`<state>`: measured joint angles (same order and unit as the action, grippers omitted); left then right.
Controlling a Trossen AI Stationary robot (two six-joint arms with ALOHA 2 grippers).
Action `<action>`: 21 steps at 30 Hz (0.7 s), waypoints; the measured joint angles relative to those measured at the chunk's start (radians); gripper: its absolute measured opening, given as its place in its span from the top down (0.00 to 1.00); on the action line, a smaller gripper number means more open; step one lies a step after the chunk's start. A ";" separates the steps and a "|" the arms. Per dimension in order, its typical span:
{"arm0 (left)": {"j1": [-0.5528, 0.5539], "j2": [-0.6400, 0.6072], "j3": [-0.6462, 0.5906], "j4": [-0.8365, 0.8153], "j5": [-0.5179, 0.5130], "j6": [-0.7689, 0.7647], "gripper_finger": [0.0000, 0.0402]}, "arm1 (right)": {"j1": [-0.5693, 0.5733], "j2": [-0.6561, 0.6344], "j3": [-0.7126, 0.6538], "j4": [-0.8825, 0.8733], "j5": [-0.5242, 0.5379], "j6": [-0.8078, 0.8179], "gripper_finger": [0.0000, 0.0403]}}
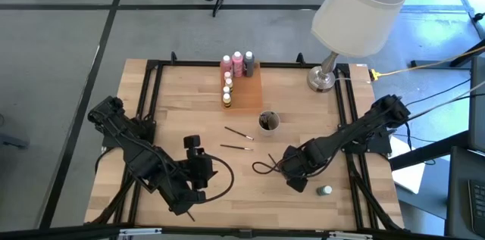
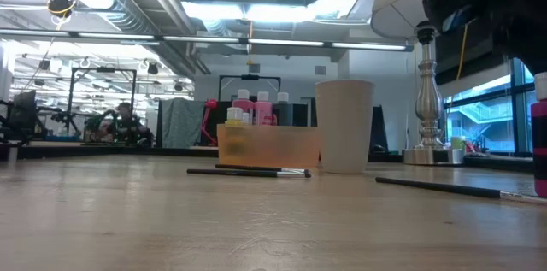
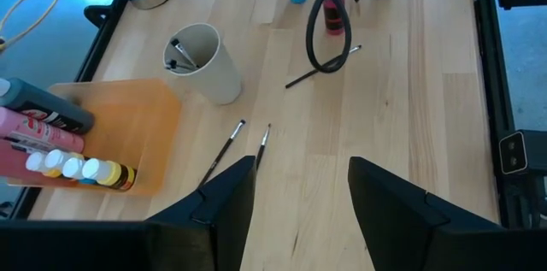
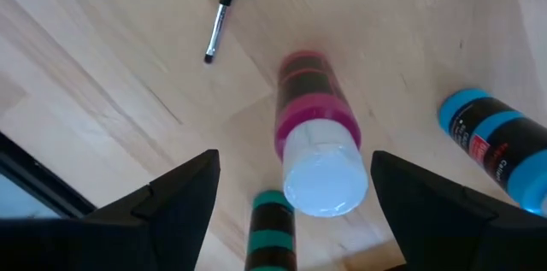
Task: Pick & Place Paint Supplies
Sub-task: Put the small pink paint bottle into the orange bin
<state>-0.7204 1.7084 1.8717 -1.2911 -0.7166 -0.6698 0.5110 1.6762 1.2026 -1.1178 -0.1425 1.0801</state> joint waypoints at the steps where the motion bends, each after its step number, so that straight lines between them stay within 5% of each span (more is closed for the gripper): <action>1: 0.000 0.000 0.000 0.000 0.000 0.000 0.54 | 0.000 0.002 0.000 0.001 0.000 0.000 0.23; 21: 0.000 0.000 0.000 0.000 0.041 -0.053 0.54 | 0.000 0.047 0.000 0.013 0.000 0.020 0.25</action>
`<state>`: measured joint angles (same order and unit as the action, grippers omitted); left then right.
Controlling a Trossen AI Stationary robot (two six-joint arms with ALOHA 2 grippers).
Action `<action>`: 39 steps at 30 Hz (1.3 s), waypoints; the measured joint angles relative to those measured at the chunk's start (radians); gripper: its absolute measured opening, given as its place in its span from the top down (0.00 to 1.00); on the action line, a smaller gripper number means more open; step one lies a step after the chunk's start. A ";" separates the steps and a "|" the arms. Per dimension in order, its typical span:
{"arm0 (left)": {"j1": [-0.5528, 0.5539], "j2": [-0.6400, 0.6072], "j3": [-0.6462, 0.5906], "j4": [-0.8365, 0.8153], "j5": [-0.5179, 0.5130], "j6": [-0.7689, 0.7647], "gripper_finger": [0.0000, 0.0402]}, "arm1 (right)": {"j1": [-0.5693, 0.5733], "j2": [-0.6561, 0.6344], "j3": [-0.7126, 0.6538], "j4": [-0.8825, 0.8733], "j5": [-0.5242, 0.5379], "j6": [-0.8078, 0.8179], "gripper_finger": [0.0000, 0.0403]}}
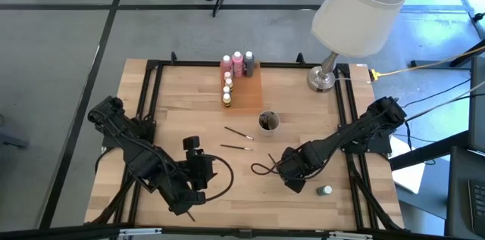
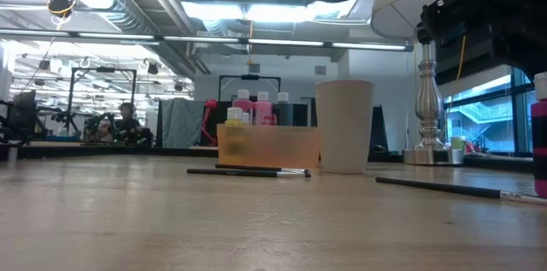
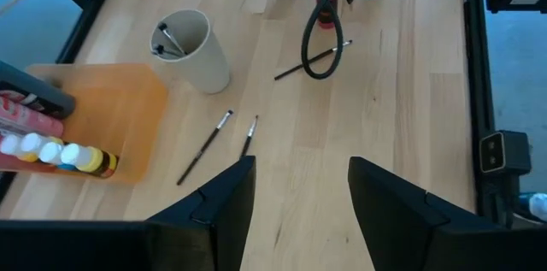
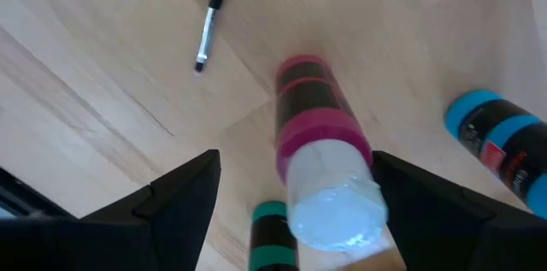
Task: Pick & Place Paint Supplies
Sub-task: Put the small pink paint bottle into the orange bin
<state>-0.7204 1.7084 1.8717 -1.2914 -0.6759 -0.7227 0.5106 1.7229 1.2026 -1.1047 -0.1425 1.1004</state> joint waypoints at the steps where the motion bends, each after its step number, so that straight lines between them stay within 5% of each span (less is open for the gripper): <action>1: 0.000 0.000 0.000 0.000 0.003 0.000 0.54 | 0.000 0.000 0.000 -0.004 0.000 0.000 0.25; 39: 0.003 0.000 0.000 -0.039 0.020 -0.034 0.54 | -0.002 0.000 -0.083 0.092 0.020 0.051 0.33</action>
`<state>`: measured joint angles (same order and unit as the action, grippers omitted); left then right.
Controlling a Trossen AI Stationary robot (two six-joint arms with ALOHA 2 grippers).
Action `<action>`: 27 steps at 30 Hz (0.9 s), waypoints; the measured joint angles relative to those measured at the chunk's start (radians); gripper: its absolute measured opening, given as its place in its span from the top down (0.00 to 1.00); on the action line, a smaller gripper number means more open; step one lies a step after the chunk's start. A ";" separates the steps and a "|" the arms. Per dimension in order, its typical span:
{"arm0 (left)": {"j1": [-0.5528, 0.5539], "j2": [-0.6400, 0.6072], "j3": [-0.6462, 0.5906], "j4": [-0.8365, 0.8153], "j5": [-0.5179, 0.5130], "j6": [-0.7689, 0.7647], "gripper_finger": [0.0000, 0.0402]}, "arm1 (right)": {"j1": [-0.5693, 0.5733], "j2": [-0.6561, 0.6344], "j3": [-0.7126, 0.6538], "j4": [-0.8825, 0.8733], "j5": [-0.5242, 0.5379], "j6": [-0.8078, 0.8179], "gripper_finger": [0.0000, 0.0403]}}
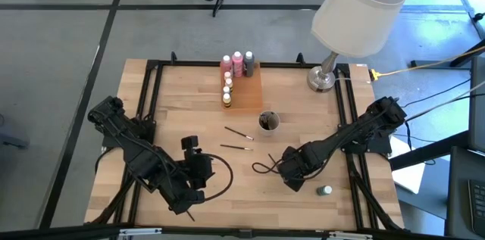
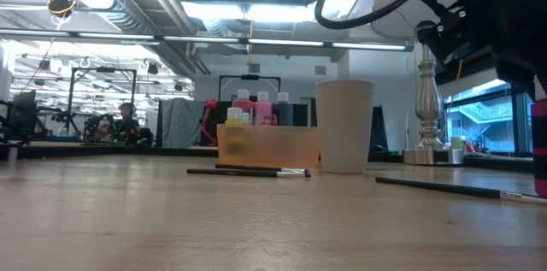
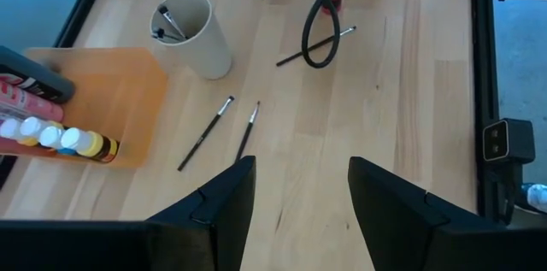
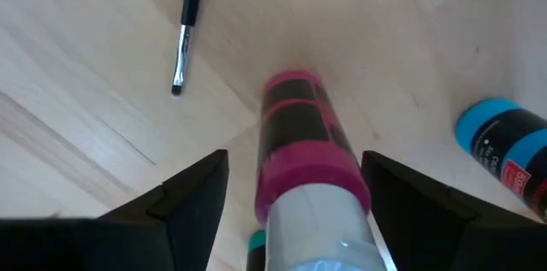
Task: Pick & Place Paint Supplies
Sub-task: Put the small pink paint bottle into the orange bin
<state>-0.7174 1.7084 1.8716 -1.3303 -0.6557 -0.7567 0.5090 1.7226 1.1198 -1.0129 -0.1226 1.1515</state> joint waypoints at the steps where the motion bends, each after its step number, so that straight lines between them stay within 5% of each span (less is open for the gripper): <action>1: 0.000 0.000 0.000 -0.001 0.000 0.000 0.54 | 0.000 0.000 0.000 0.000 0.000 0.000 0.34; 20: 0.000 0.000 0.000 -0.015 -0.024 0.000 0.54 | -0.011 0.000 0.000 0.000 0.018 -0.007 0.64; 27: 0.007 0.000 0.000 -0.055 -0.024 -0.060 0.54 | -0.011 0.000 0.000 0.000 0.006 -0.015 0.65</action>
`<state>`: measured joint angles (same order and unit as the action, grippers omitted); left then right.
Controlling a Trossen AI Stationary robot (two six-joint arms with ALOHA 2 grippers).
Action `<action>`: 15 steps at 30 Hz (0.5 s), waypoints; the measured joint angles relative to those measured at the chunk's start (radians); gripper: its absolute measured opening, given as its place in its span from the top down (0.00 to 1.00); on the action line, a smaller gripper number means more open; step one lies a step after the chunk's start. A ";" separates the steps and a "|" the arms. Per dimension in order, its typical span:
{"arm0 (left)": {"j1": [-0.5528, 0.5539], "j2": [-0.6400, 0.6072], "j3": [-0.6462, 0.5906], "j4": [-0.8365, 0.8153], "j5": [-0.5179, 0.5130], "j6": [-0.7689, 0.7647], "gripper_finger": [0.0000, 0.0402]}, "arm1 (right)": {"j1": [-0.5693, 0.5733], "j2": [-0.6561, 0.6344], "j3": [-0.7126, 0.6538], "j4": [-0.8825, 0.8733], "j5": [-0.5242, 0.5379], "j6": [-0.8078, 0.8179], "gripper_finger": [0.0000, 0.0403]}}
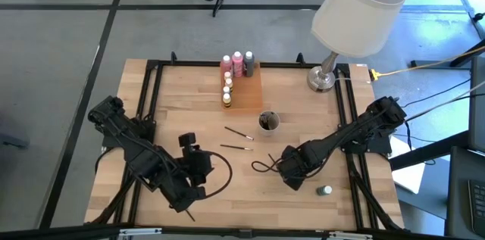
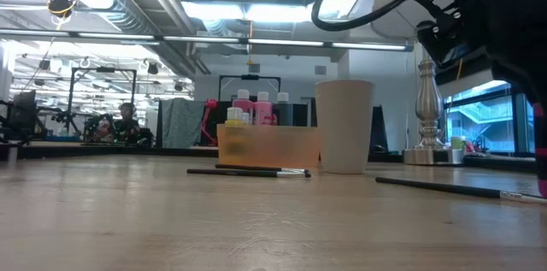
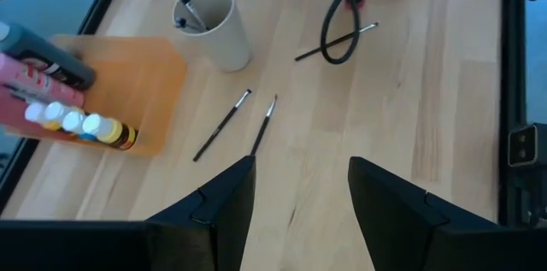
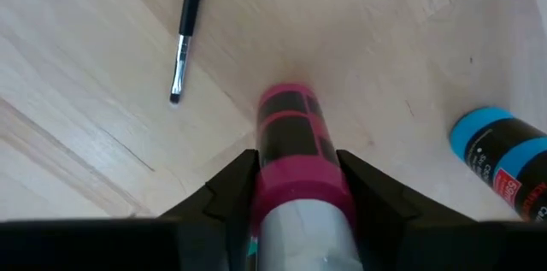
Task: Pick & Place Paint Supplies
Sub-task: Put the small pink paint bottle into the orange bin
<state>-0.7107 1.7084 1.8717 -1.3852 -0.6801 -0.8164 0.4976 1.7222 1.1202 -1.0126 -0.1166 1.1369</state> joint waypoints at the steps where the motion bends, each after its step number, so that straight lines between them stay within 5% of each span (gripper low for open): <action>1: 0.000 0.000 0.000 -0.005 0.001 -0.012 0.54 | 0.000 0.000 0.000 0.000 -0.007 0.000 0.65; 15: 0.024 0.000 0.000 -0.011 0.034 -0.030 0.54 | 0.001 0.000 0.136 -0.111 -0.037 -0.042 0.65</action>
<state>-0.6865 1.7084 1.8717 -1.3965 -0.6458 -0.8464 0.4988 1.7222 1.2564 -1.1233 -0.1537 1.0949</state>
